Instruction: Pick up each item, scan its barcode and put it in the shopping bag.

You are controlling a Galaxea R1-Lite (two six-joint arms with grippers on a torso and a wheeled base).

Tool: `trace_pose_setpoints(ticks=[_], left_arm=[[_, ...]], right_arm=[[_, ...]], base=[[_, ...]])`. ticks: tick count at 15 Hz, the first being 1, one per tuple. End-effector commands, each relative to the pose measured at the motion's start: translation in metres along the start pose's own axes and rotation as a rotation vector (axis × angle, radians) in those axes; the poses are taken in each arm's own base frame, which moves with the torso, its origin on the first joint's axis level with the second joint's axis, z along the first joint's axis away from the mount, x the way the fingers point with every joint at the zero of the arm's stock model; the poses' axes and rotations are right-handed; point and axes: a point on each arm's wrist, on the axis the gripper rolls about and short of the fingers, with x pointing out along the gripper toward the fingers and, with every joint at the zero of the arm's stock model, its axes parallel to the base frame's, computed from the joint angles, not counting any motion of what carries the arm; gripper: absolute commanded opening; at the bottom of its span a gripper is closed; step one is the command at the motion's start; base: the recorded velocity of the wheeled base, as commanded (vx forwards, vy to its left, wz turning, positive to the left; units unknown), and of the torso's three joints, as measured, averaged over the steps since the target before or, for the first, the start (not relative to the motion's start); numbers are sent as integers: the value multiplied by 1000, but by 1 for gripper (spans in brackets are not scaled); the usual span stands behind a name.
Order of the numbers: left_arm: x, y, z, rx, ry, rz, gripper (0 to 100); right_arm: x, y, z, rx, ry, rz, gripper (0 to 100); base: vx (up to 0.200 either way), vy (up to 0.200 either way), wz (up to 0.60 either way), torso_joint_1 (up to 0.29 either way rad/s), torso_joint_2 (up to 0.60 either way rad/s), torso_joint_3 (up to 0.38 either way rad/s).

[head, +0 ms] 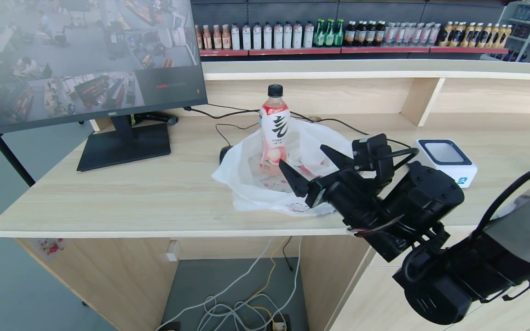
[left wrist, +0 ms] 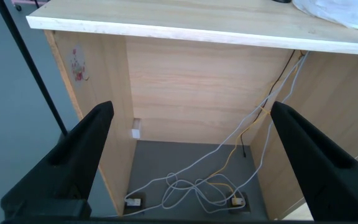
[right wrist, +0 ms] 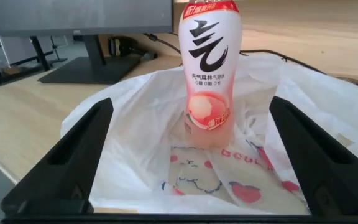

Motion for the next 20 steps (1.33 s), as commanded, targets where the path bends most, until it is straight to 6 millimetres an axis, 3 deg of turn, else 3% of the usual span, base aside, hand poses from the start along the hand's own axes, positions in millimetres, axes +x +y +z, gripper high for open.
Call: trace_pose_setpoints(ticks=[1,6,11,20], left_arm=[[0,0,0,0,0,1,100],[0,0,0,-2,0,1,100],[0,0,0,-2,0,1,100],[0,0,0,-2,0,1,100]], right_arm=[[-23,3,12,3,23,12,100],[-41,9,8,6,79,35,100],[-58,2,23,2,67,17,100],[-61,0,29,1,52,12,100]], base=[[0,0,0,0,0,0],[0,0,0,0,0,0],[0,0,0,0,0,0],[0,-22,0,1,0,1]])
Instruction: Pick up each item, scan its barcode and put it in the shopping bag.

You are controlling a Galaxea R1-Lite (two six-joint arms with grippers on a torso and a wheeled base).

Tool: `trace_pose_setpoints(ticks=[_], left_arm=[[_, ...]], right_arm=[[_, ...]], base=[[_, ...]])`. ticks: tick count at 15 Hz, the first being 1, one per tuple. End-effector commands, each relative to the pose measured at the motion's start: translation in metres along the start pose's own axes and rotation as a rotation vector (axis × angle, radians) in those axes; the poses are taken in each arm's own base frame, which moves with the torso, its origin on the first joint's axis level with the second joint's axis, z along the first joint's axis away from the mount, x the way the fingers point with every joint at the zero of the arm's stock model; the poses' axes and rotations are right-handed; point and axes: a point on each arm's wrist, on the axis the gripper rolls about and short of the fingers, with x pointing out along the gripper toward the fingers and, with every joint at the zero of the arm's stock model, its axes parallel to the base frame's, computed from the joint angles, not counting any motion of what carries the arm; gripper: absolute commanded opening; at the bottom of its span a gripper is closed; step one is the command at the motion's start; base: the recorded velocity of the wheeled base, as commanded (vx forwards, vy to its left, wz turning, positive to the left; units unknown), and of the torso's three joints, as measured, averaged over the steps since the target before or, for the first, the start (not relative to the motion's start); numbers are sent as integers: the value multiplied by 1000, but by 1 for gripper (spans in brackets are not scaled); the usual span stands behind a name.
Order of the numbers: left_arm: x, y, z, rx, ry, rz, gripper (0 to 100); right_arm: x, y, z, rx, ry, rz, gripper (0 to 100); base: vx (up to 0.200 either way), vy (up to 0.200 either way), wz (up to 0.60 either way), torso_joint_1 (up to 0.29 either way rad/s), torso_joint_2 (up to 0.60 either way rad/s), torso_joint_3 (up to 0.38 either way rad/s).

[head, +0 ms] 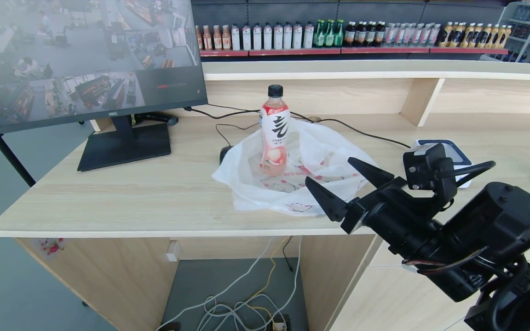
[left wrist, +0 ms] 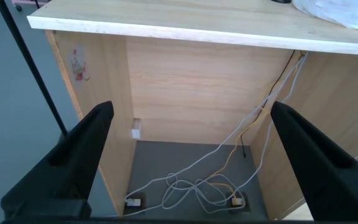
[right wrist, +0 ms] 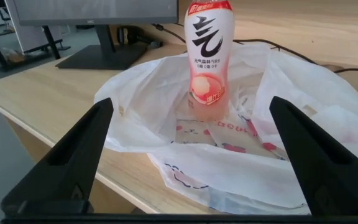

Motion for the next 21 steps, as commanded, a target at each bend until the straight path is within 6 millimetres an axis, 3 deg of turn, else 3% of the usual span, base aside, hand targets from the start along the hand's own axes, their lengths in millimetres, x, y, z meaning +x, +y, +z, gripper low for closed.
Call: trace_pose_setpoints(ticks=[1,7,14,21], left_arm=[[0,0,0,-1,0,-1,100],[0,0,0,0,0,-1,100],[0,0,0,5,0,-1,100],[0,0,0,3,0,-1,100]], right_arm=[[0,0,2,-1,-6,-1,100],[-16,-2,5,-2,10,-4,100],[-17,-6,15,-3,-27,-17,100],[-14,-8,11,-7,-17,-25,100]], base=[[0,-200,0,-2,-2,-2],[0,-200,0,3,1,2],[0,-200,0,1,2,4],[0,-200,0,2,4,2]])
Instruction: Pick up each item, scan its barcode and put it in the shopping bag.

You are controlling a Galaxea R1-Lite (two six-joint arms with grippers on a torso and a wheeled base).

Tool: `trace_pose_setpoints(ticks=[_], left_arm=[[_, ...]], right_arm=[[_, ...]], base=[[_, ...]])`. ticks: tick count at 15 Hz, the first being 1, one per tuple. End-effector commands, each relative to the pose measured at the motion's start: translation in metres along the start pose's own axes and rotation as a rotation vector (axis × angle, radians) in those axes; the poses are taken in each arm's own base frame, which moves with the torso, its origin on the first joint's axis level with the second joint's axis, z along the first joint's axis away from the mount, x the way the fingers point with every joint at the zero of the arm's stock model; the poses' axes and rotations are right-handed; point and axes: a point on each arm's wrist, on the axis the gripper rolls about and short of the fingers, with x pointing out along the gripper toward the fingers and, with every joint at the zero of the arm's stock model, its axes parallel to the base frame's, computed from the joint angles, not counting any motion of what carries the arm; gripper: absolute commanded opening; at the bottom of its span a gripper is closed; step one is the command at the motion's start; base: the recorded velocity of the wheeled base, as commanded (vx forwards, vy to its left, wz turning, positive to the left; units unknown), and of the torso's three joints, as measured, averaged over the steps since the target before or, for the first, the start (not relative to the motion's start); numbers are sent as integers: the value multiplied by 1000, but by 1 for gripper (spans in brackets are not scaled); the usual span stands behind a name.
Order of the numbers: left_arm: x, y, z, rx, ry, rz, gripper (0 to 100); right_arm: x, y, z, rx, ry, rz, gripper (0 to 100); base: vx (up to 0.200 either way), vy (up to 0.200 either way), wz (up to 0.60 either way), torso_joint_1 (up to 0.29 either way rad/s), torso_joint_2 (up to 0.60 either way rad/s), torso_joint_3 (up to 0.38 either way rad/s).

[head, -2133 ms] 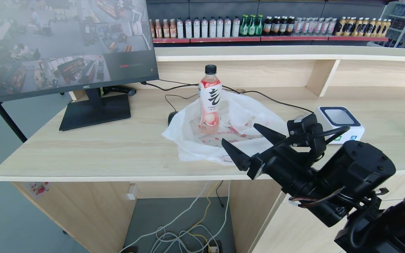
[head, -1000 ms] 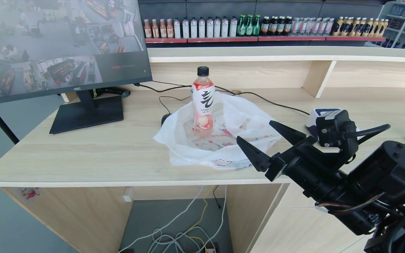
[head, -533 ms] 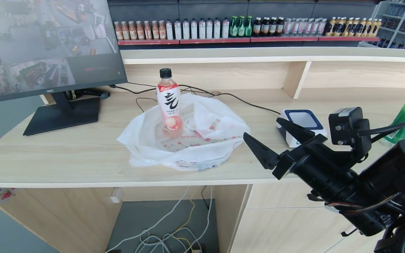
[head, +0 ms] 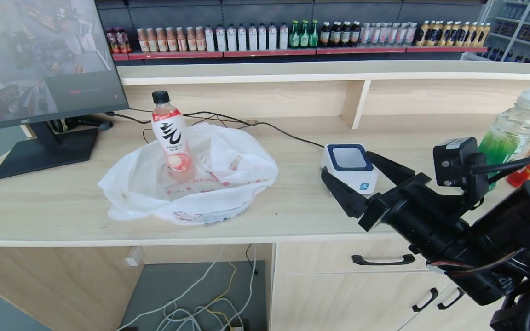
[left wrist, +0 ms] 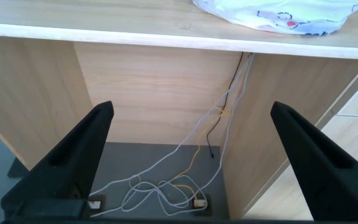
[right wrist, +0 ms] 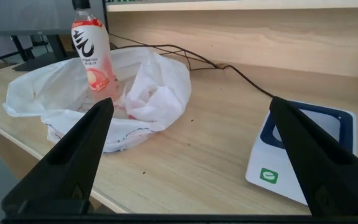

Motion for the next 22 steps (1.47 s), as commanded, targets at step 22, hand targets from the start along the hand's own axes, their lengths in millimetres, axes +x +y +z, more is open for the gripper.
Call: trace_pose_setpoints(ticks=[22], left_arm=[[0,0,0,0,0,0,100]], right_arm=[[-15,-4,0,-4,24,-14,100]], base=[[0,-182,0,1,2,3]])
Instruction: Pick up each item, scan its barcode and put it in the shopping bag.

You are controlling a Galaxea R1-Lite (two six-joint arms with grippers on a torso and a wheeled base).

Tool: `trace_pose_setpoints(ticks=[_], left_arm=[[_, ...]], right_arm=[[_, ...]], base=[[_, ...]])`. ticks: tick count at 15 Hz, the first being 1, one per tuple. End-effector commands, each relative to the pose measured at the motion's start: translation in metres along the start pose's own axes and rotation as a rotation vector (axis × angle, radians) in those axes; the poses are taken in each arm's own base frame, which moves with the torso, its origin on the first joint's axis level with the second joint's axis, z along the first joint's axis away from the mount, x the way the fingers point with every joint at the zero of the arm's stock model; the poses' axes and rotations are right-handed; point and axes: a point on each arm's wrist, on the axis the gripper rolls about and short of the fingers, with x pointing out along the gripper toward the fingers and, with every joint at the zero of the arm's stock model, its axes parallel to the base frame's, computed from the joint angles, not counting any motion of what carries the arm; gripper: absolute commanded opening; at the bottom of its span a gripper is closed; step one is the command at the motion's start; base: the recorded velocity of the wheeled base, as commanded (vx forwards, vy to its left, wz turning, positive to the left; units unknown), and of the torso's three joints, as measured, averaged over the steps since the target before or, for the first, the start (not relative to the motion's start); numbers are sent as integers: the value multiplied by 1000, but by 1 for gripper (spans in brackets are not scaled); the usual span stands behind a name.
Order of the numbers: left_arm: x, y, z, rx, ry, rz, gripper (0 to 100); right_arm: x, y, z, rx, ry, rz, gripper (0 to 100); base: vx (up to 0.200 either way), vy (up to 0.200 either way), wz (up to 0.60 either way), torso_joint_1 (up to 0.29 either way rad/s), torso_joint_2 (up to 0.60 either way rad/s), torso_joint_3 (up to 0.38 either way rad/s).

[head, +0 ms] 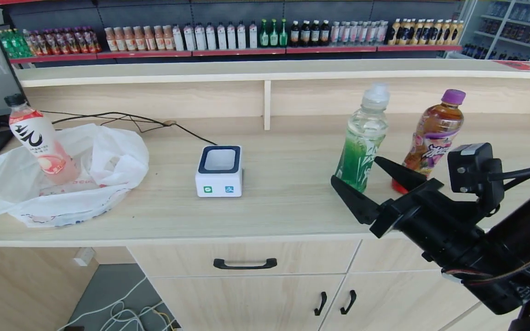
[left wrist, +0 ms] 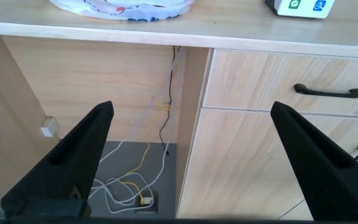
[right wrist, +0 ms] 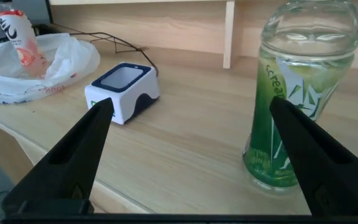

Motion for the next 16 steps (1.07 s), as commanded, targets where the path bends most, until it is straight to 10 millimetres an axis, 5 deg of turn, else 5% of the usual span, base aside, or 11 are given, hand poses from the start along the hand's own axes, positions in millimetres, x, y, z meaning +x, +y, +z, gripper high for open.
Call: trace_pose_setpoints(ticks=[1,16], left_arm=[[0,0,0,0,0,0,100],[0,0,0,-3,0,2,100]], right_arm=[[-1,0,-2,-1,9,0,100],[32,-40,-36,-55,77,-137,100]], base=[[0,0,0,0,0,0],[0,0,0,0,0,0]])
